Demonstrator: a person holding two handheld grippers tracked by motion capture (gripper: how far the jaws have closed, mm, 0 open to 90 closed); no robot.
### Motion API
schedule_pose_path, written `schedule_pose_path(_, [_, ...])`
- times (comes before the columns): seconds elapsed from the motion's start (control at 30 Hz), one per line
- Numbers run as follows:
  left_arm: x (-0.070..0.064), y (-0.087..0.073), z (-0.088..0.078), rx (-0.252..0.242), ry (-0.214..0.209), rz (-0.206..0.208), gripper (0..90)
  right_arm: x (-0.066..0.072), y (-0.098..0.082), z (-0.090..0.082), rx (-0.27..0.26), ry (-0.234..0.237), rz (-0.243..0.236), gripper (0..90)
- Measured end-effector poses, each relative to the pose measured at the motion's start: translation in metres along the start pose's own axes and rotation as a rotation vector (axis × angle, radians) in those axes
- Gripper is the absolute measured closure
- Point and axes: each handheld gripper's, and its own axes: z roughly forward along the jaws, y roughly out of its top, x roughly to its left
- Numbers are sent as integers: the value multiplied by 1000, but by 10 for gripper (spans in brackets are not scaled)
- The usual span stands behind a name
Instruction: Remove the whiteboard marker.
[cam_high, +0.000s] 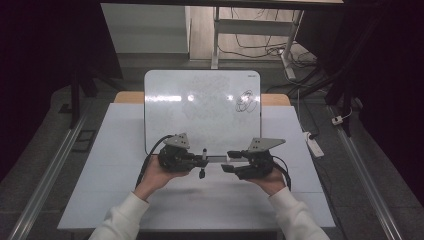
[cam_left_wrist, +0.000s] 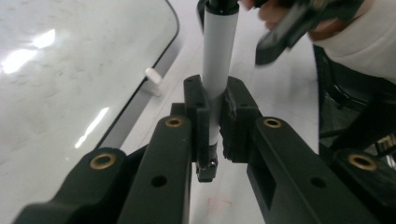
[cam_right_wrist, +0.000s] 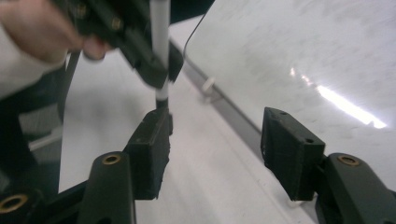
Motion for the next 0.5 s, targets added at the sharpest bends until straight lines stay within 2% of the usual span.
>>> schedule_pose_path(0.03, [-1, 1, 1, 3, -8, 6, 817, 1, -1, 2, 16, 27, -6, 417])
schedule_pose_path(0.07, [-1, 3, 2, 5, -18, 12, 817, 4, -1, 8, 48, 59, -32, 425])
schedule_pose_path(0.13, [-4, 6, 6, 5, -46, 22, 816, 7, -2, 13, 62, 89, -48, 444])
schedule_pose_path(0.17, [-4, 6, 6, 5, -46, 22, 816, 7, -2, 13, 62, 89, -48, 444])
schedule_pose_path(0.23, [-4, 8, 7, 10, -60, 31, 816, 10, -2, 19, 83, 118, -62, 481])
schedule_pose_path(0.37, [-5, 10, 10, 4, -88, 36, 816, 11, -3, 22, 91, 160, -59, 525])
schedule_pose_path(0.43, [-5, 11, 11, 1, -103, 37, 816, 11, -3, 23, 93, 166, -60, 535])
schedule_pose_path(0.5, [-5, 12, 13, 2, -106, 40, 816, 12, -4, 27, 101, 188, -58, 573])
